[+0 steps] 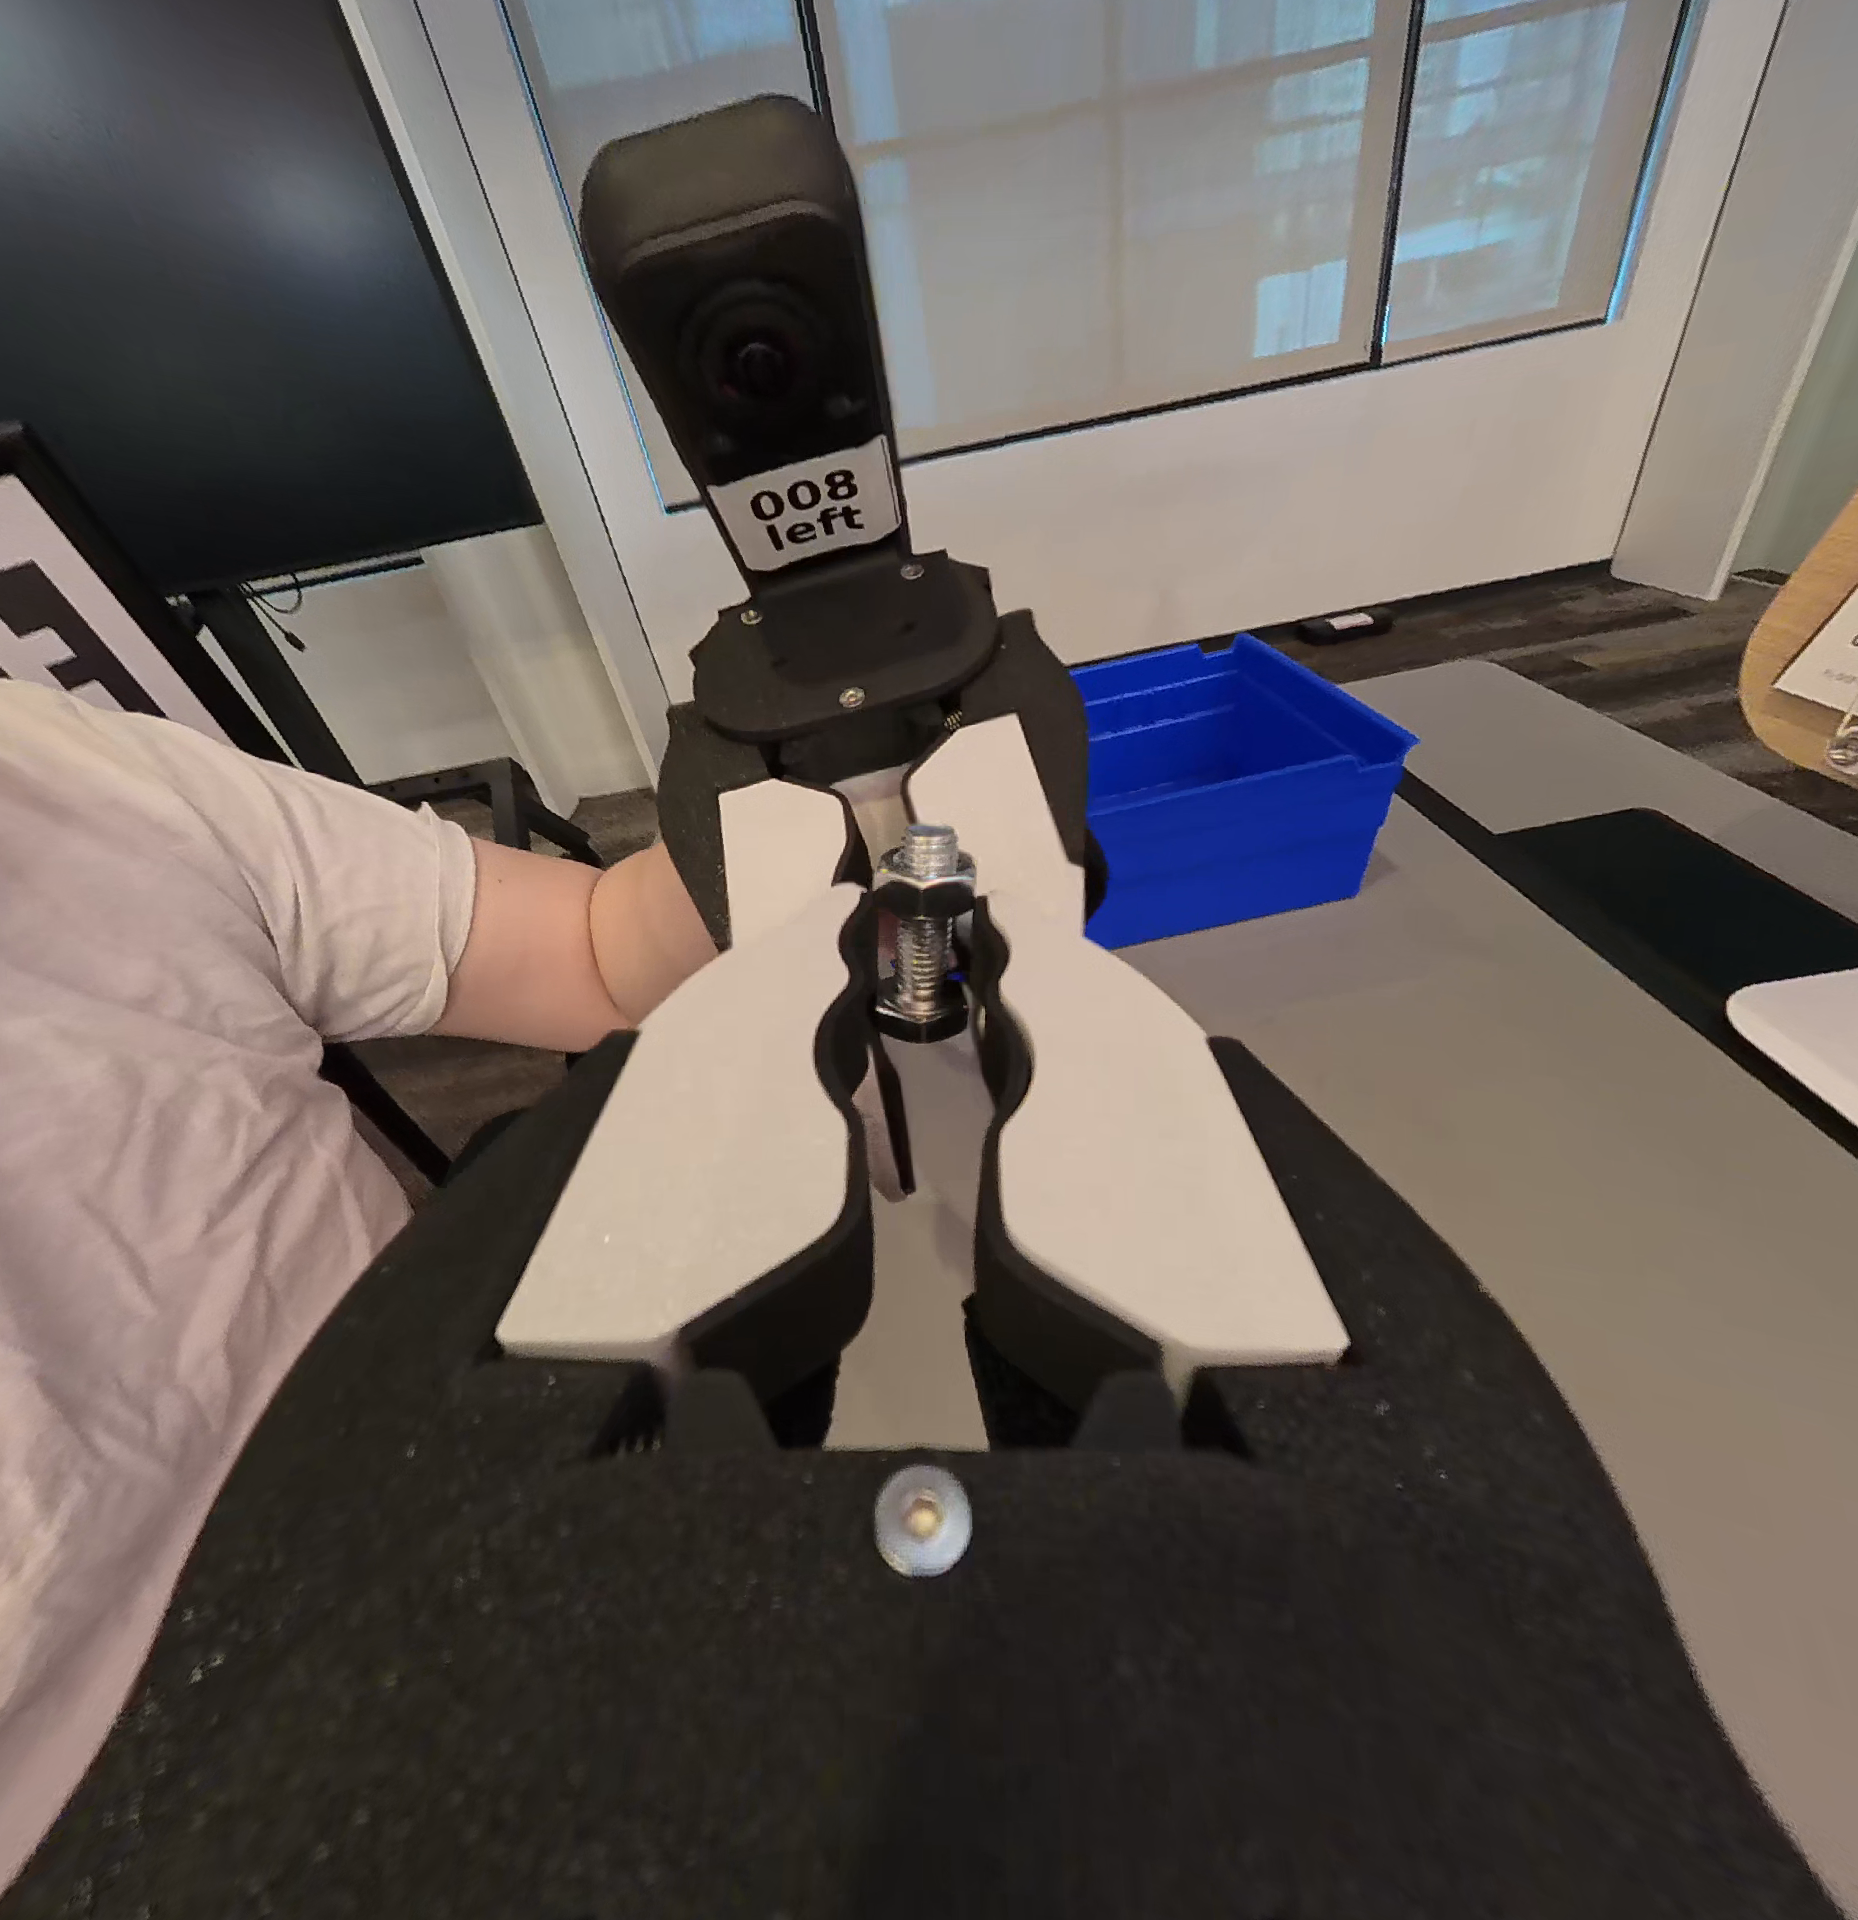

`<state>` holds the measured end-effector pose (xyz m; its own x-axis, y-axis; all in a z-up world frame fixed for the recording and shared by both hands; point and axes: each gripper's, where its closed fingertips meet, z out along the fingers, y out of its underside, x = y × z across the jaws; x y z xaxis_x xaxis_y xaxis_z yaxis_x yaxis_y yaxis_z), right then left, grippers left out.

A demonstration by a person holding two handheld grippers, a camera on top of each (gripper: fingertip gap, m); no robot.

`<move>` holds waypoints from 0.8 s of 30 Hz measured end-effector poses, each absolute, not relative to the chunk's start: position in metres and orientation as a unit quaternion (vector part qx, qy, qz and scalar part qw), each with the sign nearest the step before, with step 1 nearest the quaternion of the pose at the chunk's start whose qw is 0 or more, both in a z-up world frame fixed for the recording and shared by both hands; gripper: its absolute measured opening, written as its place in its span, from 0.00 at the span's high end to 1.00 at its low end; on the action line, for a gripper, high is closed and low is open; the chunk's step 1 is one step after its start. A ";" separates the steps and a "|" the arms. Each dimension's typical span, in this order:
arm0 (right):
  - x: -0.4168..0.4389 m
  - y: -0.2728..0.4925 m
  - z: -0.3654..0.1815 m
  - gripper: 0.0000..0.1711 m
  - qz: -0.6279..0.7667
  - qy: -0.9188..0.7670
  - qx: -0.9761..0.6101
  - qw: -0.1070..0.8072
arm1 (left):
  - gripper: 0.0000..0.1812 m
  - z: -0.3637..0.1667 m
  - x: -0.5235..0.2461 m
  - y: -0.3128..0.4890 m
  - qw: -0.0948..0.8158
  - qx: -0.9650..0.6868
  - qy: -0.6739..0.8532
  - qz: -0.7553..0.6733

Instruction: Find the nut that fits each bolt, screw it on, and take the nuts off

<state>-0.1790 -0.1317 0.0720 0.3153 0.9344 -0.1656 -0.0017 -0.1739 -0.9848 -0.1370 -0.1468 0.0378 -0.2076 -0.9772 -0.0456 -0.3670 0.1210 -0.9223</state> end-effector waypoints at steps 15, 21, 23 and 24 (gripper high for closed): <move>-0.171 -0.145 0.096 0.91 0.492 -0.391 -0.539 0.561 | 0.88 0.064 -0.136 -0.168 0.317 -0.460 0.597 -0.576; -0.170 -0.144 0.096 0.90 0.451 -0.406 -0.532 0.591 | 0.90 0.067 -0.135 -0.162 0.336 -0.462 0.588 -0.573; -0.170 -0.144 0.096 0.91 0.452 -0.403 -0.529 0.594 | 0.91 0.067 -0.134 -0.161 0.347 -0.461 0.590 -0.565; -0.170 -0.144 0.097 0.91 0.454 -0.401 -0.528 0.595 | 0.91 0.067 -0.134 -0.160 0.352 -0.461 0.589 -0.562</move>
<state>-0.1697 -0.1437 0.0966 0.2659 0.9640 -0.0011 -0.1168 0.0311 -0.9927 -0.1343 -0.1601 0.0670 -0.3273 -0.9391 0.1046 -0.1482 -0.0584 -0.9872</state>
